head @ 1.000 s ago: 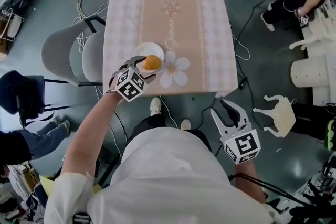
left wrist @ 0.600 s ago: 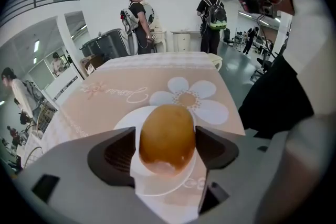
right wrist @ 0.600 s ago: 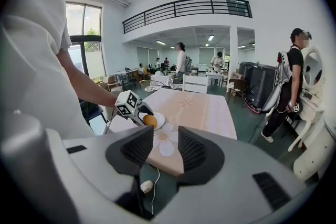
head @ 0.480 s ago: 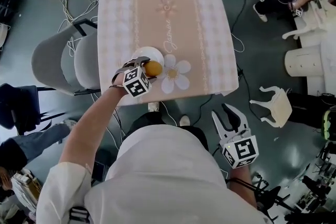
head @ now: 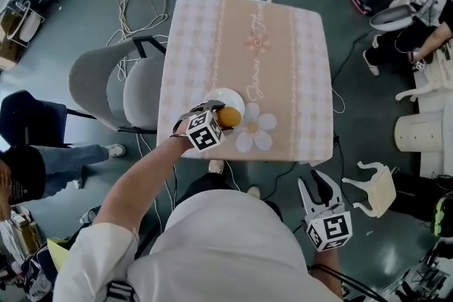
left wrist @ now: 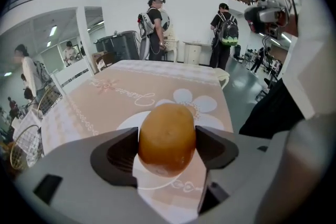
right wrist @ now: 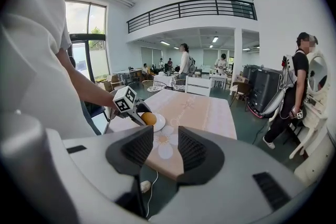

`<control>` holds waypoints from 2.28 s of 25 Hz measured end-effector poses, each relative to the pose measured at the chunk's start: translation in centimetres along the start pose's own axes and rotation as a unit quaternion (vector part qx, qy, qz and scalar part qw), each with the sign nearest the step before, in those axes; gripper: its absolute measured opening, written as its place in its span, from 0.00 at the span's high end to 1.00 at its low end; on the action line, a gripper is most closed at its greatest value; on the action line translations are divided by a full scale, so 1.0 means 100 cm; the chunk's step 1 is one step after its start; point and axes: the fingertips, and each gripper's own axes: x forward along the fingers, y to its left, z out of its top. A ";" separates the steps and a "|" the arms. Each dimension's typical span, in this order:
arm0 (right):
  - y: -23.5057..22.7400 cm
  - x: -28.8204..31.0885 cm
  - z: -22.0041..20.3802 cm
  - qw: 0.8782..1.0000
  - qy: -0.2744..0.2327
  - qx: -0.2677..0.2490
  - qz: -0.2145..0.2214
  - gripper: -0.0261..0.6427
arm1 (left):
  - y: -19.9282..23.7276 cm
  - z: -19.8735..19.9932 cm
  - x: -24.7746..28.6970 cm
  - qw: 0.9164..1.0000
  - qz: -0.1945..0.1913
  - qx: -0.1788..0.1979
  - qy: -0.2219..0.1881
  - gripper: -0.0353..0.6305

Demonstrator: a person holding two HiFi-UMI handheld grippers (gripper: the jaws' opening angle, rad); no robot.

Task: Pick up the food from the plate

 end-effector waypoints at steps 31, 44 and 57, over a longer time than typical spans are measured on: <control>0.012 -0.053 -0.014 0.968 -0.057 -0.137 0.202 0.85 | -0.156 0.146 -0.221 0.953 0.170 -0.161 -0.190 0.42; 0.021 -0.067 -0.029 0.958 -0.059 -0.162 0.230 0.92 | -0.187 0.152 -0.225 0.948 0.183 -0.170 -0.197 0.42; 0.025 -0.069 -0.029 0.956 -0.061 -0.168 0.231 0.93 | -0.192 0.157 -0.226 0.950 0.179 -0.161 -0.200 0.42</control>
